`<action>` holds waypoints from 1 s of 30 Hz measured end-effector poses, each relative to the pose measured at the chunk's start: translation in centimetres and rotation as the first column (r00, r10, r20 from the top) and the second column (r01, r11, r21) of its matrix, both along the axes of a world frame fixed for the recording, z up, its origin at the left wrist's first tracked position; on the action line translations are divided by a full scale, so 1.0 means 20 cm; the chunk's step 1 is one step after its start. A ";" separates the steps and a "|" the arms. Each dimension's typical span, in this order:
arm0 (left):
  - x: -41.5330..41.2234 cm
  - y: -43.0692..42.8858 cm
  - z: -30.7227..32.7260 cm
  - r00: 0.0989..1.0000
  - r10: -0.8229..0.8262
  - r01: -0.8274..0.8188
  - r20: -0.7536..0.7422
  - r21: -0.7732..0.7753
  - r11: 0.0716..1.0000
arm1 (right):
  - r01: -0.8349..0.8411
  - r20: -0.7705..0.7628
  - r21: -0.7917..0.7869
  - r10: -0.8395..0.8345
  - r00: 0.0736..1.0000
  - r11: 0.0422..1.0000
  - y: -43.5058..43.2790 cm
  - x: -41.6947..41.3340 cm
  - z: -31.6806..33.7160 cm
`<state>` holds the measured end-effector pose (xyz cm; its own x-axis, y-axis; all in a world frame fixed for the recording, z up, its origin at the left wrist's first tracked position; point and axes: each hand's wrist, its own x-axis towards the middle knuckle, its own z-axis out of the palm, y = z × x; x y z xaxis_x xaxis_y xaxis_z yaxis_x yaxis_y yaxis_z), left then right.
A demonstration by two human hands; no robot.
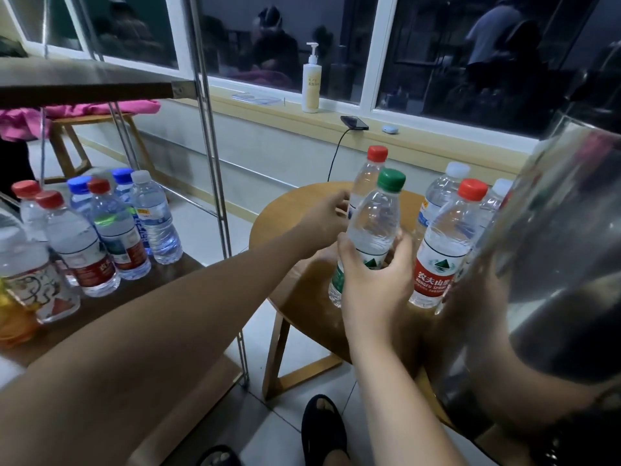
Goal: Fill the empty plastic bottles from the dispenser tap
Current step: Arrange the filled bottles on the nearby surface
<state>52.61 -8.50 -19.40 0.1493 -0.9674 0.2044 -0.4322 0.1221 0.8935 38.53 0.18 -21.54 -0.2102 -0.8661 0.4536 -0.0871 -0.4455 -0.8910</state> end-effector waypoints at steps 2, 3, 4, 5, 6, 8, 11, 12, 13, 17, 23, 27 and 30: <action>0.11 0.10 -0.04 0.995 0.086 -0.085 0.050 -0.022 0.996 | -0.028 0.007 -0.002 0.028 1.000 1.000 0.01 0.03 0.00; 0.16 0.17 -0.05 0.990 0.125 -0.123 0.060 -0.038 0.992 | -0.050 0.011 -0.003 0.050 0.999 0.999 0.02 0.05 0.00; 0.22 0.23 -0.05 0.988 0.148 -0.146 0.045 -0.057 0.988 | -0.072 0.015 -0.007 0.072 0.997 0.997 0.04 0.07 0.00; 0.27 0.30 -0.06 0.986 0.168 -0.166 0.021 -0.056 0.984 | -0.101 0.015 -0.009 0.101 0.995 0.995 0.06 0.10 0.00; 0.31 0.37 -0.06 0.983 0.186 -0.186 -0.002 -0.046 0.982 | -0.133 0.017 -0.012 0.134 0.991 0.991 0.08 0.12 0.00; 0.38 0.51 -0.06 0.964 0.265 -0.266 -0.010 -0.050 0.963 | -0.217 0.029 -0.007 0.217 0.976 0.976 0.13 0.19 0.00; 0.48 0.72 -0.06 0.916 0.399 -0.401 -0.050 -0.078 0.913 | -0.352 0.044 0.036 0.350 0.936 0.935 0.21 0.29 0.02; 0.50 0.78 -0.07 0.903 0.425 -0.428 -0.054 -0.078 0.900 | -0.379 0.021 0.032 0.379 0.925 0.925 0.25 0.32 0.02; 0.53 0.84 -0.07 0.892 0.450 -0.452 -0.042 -0.074 0.889 | -0.405 -0.008 0.027 0.405 0.914 0.914 0.28 0.35 0.03; 0.58 1.11 -0.08 0.864 0.504 -0.503 -0.015 -0.084 0.860 | -0.522 -0.043 0.037 0.523 0.851 0.852 0.38 0.52 0.02; 0.78 1.31 -0.22 0.718 0.696 -0.696 0.013 -0.012 0.718 | -0.624 -0.127 0.097 0.631 0.765 0.776 0.45 0.77 -0.09; 0.92 1.34 -0.34 0.628 0.776 -0.778 0.059 0.027 0.627 | -0.654 -0.200 0.196 0.682 0.703 0.731 0.44 0.92 -0.19; 0.98 1.33 -0.40 0.595 0.799 -0.803 0.082 0.022 0.596 | -0.656 -0.211 0.253 0.702 0.680 0.711 0.38 1.03 -0.26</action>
<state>72.26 18.04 -27.36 0.8593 -0.4732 0.1942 -0.3830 -0.3435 0.8575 59.06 7.74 -26.68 0.5735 -0.7791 0.2532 -0.0593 -0.3478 -0.9357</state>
